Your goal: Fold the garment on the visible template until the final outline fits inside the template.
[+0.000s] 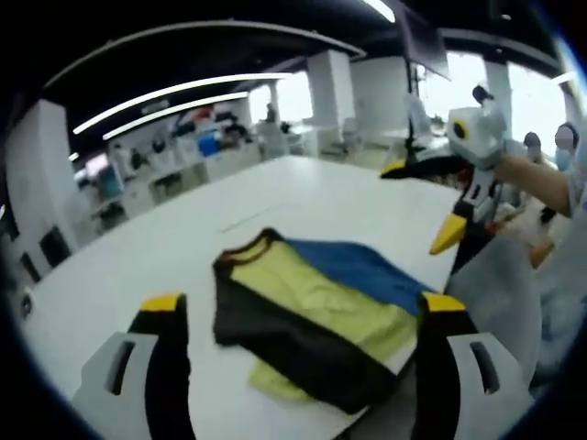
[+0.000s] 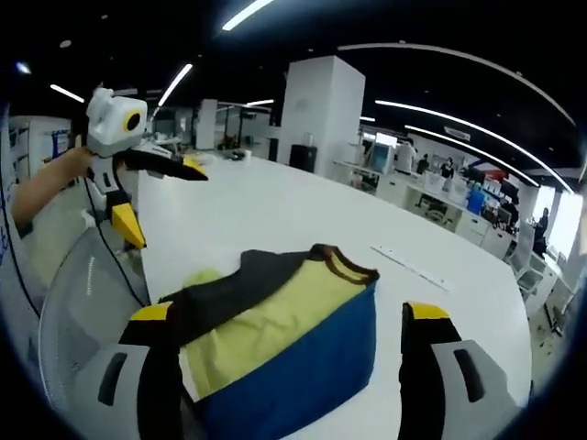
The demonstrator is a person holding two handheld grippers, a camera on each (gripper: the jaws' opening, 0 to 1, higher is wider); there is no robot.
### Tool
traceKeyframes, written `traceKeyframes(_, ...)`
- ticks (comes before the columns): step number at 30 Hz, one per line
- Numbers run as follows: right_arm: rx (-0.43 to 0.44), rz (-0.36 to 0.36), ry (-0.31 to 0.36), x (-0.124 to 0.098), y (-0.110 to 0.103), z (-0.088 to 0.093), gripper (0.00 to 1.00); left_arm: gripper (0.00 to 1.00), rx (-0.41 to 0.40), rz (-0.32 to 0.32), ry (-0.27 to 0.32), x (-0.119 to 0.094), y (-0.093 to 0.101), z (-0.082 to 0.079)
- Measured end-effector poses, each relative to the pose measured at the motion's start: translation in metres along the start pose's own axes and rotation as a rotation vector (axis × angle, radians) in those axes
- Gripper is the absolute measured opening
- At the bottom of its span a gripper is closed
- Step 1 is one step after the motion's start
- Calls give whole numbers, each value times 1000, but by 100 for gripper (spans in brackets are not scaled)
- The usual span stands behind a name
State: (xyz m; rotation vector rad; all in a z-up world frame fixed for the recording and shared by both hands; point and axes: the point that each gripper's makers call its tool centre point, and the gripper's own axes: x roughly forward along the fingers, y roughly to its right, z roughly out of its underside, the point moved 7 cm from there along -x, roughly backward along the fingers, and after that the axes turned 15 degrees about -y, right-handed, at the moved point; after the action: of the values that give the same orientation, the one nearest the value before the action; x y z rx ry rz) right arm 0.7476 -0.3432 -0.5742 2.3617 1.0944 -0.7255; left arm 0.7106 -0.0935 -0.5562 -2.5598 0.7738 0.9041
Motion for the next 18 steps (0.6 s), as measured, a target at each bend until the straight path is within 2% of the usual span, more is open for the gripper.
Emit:
traceKeyframes(7,25,16,-28,-10,-14,23,100,100,-26,4,-1,-9,12,16)
traceKeyframes(12,39,22,-65,-11,-26,37,97,100,-32,15,-35,-8,22,29)
traceKeyframes(15,35,20,-91,-10,-34,44,97,100,-8,7,-63,-8,28,35)
traceKeyframes(18,46,12,-113,-9,-39,50,97,100,-28,25,-54,-10,34,37)
